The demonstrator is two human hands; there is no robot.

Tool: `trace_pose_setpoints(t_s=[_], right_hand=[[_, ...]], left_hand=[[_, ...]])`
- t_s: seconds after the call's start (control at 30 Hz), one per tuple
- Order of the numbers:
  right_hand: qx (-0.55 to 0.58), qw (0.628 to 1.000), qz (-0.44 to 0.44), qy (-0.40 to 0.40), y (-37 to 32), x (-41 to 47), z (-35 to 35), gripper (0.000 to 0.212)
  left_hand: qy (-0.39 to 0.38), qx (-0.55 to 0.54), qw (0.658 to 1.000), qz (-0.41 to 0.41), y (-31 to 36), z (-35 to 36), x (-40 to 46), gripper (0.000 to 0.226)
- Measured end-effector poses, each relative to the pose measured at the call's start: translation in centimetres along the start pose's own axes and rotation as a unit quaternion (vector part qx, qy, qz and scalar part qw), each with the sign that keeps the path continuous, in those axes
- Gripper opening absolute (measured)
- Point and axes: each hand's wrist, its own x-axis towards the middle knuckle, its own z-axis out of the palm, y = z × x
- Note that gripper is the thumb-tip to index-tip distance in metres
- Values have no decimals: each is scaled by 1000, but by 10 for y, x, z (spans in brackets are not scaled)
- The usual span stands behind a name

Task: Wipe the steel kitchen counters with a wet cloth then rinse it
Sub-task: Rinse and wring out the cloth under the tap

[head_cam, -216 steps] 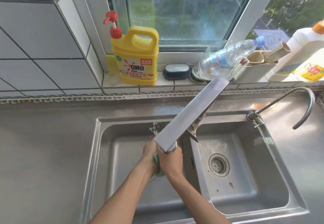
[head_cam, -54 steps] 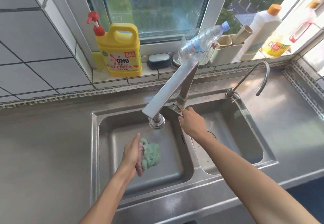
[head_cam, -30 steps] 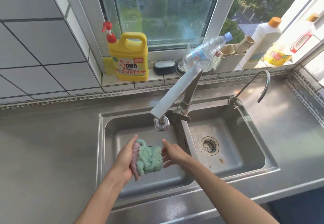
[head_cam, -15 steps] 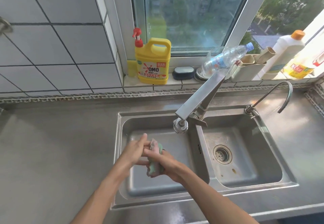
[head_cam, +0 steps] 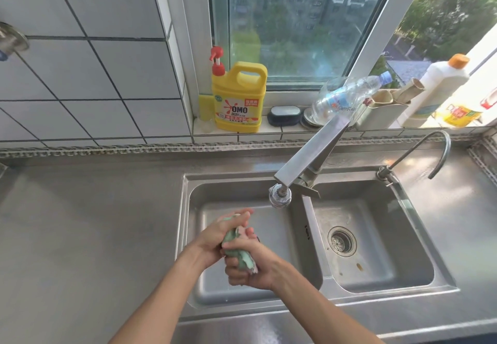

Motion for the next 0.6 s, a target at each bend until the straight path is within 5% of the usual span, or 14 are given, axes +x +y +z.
trace_pose_setpoints(t_s=[0.13,0.23,0.33,0.47,0.6], right_hand=[[-130,982,-13,136,-1,3,-3,26],[-332,917,-39,217,-5,4,-5,23],[-479,843,-54,238,-12,10,-8,9],[-623,732,-65,267,-12,15,-11,31],[-686,669,-56,281,-9,16,-9,39]], left_hand=[[147,4,989,18,0,12,15,36],[194,-7,981,24,2,15,23,23],[245,-7,969,29,2,18,33,28],[315,-1,949,36,-3,29,47,45],[342,6,939,28,-5,30,53,52]])
